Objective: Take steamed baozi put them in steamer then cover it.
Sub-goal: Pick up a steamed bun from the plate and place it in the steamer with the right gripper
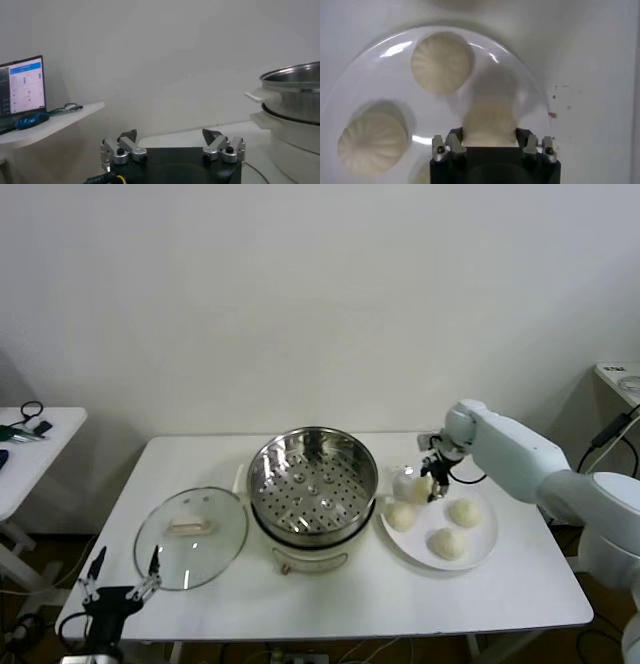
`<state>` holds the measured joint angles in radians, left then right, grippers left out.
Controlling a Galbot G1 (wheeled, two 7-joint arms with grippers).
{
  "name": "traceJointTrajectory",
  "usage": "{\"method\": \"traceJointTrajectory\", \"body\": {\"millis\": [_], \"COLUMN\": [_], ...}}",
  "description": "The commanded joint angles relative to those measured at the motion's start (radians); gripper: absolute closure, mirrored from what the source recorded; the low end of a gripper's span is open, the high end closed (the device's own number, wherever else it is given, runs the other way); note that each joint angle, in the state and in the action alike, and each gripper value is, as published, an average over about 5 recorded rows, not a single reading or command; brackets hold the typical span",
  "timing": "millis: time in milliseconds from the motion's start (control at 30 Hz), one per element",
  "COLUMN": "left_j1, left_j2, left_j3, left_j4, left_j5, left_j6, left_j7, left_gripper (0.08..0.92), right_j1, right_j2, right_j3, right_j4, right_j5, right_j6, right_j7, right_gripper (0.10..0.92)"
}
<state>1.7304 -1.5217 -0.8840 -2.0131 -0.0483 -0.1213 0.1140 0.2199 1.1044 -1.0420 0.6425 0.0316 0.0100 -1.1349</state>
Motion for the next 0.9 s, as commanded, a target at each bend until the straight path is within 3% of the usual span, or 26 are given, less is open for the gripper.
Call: {"method": "traceJointTrajectory", "body": {"millis": [33, 500, 733, 900], "left_j1": [0.004, 0.031, 0.037, 0.045], "left_j2": [0.001, 0.005, 0.001, 0.0], "left_j3": [0.0, 0.004, 0.01, 0.008], "left_j4": [0.001, 0.004, -0.006, -0.012], "left_j5": [-0.001, -0.009, -0.011, -0.027], "left_j6": [-0.002, -0.007, 0.004, 0.014], "left_j7": [0.0, 0.003, -0.001, -0.013], "left_gripper": [0.177, 0.177, 0.177, 0.177], "right_j1": [0.112, 0.474, 0.516, 0.465], "right_j2": [-0.02, 0.089, 0.198, 0.283], "right_j3": [-0.074, -0.232, -0.204, -0.16], "right_j4": [0.054, 0.191, 0.296, 0.308], "right_j5": [0.043, 0.028, -0.032, -0.153], "right_j6": [0.093, 0.492, 0.57, 0.615], "right_j7": [-0.013, -0.113, -0.104, -0.085], "right_gripper": [0.338, 0.313, 0.316, 0.321]}}
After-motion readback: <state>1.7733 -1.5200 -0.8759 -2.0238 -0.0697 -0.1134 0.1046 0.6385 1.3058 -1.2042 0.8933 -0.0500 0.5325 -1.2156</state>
